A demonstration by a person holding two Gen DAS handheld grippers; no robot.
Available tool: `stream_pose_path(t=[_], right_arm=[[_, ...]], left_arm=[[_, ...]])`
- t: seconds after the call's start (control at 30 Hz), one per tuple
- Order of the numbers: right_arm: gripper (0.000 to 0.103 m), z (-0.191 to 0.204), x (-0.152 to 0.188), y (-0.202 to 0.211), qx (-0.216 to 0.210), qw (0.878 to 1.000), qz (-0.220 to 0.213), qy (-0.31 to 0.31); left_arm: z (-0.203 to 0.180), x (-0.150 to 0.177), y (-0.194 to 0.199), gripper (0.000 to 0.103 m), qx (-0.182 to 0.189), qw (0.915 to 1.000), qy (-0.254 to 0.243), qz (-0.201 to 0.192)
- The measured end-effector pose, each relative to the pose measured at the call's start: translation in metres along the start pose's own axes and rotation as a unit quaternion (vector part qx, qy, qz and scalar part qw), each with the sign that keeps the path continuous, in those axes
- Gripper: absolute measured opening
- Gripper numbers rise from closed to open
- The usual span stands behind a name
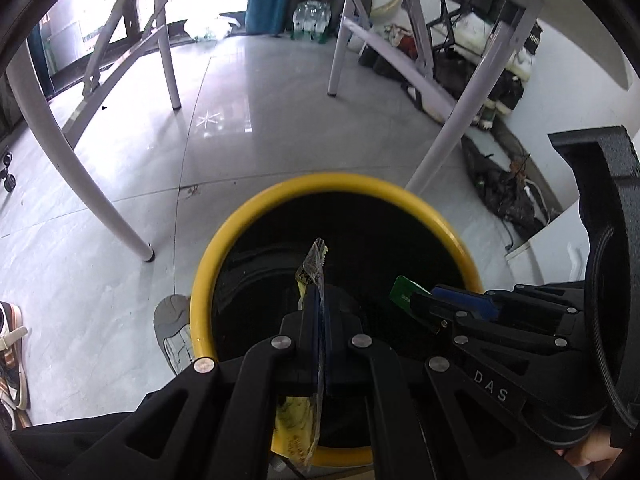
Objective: Collect trash
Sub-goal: 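Carry the snack bag and green card down over the yellow-rimmed bin with both tools, then open both grippers to drop the bag and card into the bin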
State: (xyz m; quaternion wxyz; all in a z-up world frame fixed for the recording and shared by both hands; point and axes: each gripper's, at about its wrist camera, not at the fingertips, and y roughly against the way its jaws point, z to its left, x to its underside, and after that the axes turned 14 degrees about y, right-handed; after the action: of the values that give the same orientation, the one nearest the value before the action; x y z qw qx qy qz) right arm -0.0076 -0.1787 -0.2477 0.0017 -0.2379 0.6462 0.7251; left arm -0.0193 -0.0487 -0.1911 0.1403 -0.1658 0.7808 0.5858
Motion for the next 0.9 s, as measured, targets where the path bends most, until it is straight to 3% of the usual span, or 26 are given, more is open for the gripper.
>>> stream_pose_path(t=[0.33, 0.9], right_arm=[[0.013, -0.001, 0.002, -0.010, -0.011, 1.000, 0.011, -0.002], [0.014, -0.005, 0.001, -0.015, -0.013, 1.000, 0.019, -0.008]], left_arm=[[0.010, -0.002, -0.010, 0.000, -0.008, 0.9997, 0.006, 0.021], [0.007, -0.006, -0.021, 0.000, -0.029, 0.9994, 0.005, 0.020]])
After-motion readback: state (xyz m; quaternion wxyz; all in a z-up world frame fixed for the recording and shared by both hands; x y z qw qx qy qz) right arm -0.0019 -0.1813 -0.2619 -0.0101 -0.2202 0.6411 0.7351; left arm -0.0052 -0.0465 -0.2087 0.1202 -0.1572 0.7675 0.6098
